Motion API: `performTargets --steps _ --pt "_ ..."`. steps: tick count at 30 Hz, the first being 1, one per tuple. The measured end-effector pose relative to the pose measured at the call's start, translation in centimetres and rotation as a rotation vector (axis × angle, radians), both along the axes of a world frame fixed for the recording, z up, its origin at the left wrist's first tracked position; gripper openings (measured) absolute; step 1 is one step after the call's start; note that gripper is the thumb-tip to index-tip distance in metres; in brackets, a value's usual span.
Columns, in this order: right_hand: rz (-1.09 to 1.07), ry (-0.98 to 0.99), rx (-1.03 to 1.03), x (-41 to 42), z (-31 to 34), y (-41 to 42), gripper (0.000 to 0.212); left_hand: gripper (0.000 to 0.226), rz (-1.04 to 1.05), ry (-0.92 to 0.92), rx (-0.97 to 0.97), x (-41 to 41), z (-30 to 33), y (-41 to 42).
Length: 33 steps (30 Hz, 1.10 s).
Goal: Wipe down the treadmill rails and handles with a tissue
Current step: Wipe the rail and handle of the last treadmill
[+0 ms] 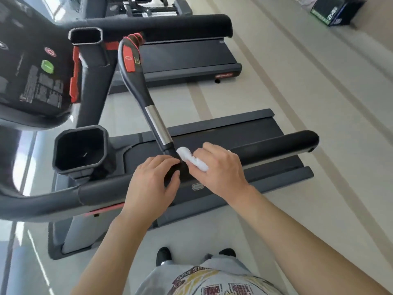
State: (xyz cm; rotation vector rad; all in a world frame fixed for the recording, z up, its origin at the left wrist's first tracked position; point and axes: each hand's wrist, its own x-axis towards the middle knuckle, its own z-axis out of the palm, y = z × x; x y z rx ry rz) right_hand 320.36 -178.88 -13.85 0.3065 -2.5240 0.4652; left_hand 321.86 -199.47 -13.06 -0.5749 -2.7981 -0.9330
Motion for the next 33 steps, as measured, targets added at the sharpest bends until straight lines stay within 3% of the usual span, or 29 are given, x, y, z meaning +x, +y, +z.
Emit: performTargets --steps 8,16,18,21,24,28,33 --pt "-0.257 -0.037 0.005 -1.2 0.3 14.7 0.051 0.03 -0.035 -0.005 -0.067 -1.7 0.1 12.1" --pt "-0.394 -0.084 -0.087 -1.5 0.5 26.4 0.046 0.038 -0.063 -0.043 -0.091 -2.7 0.1 21.8" --pt "-0.435 -0.12 -0.165 -1.5 0.3 28.8 0.042 0.039 -0.053 -0.051 -0.093 -2.8 0.1 23.1" --pt "-0.548 -0.252 -0.445 -1.0 -0.8 32.2 0.041 0.041 -0.065 -0.068 -0.081 -2.9 0.2 24.8" --pt "-0.594 -0.326 -0.649 0.8 -2.6 32.8 0.035 0.042 -0.116 -0.086 -0.078 -3.3 0.3 26.8" --pt "-0.568 -0.171 -0.862 3.1 -3.8 28.4 0.023 0.041 -0.172 -0.164 -0.048 -4.6 0.7 28.1" --pt "-0.301 -0.265 -0.889 5.4 -5.9 22.3 0.026 0.044 -0.173 -0.175 -0.059 -4.8 0.7 28.2"
